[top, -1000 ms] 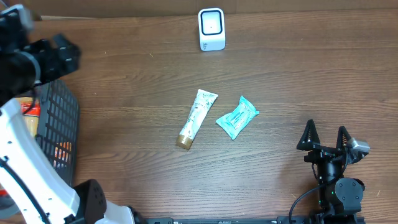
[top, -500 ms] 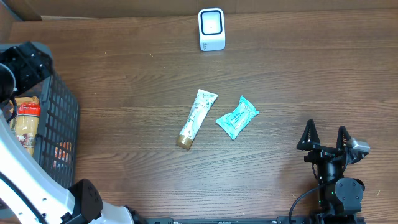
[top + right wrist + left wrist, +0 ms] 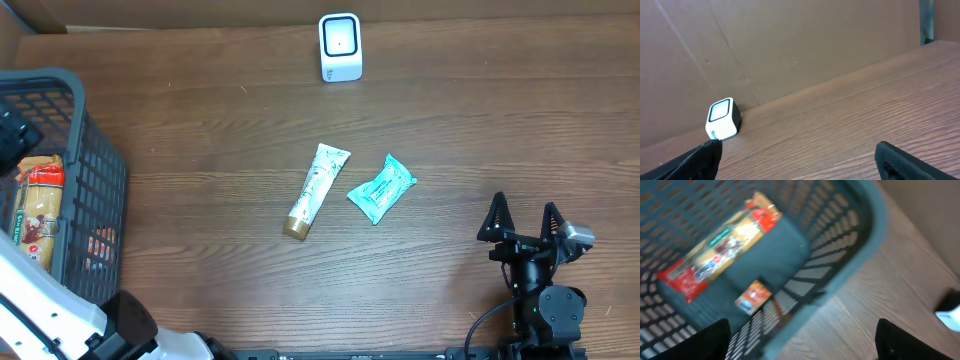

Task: Scan the item barcode
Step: 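Return the left gripper into the basket toward the red box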

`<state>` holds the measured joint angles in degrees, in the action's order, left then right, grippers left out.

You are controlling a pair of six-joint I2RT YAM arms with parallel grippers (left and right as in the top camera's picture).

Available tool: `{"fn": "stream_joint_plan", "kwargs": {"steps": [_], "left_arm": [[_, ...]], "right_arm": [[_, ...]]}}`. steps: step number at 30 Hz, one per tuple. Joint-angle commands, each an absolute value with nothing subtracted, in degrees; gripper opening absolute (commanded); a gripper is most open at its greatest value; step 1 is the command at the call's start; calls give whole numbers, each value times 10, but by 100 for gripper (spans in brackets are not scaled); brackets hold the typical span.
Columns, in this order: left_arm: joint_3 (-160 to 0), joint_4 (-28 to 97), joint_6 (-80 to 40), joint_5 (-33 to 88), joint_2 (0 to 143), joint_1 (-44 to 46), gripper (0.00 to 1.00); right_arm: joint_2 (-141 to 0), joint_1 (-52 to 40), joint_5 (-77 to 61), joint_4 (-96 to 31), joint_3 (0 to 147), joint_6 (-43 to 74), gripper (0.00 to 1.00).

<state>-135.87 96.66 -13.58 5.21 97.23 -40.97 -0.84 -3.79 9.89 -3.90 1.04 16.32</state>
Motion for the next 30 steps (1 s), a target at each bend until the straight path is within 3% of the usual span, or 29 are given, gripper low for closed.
{"fn": "stream_joint_plan", "kwargs": {"steps": [1, 13, 30], "left_arm": [[-1324, 968, -146, 40, 957, -446, 83], [-1175, 924, -138, 34, 957, -514, 82], [-881, 720, -118, 36, 957, -515, 86]], "right_arm": [[-2, -38, 105, -36, 4, 164, 100], [-2, -38, 105, -36, 4, 164, 100], [-2, -38, 105, -36, 4, 164, 100]]}}
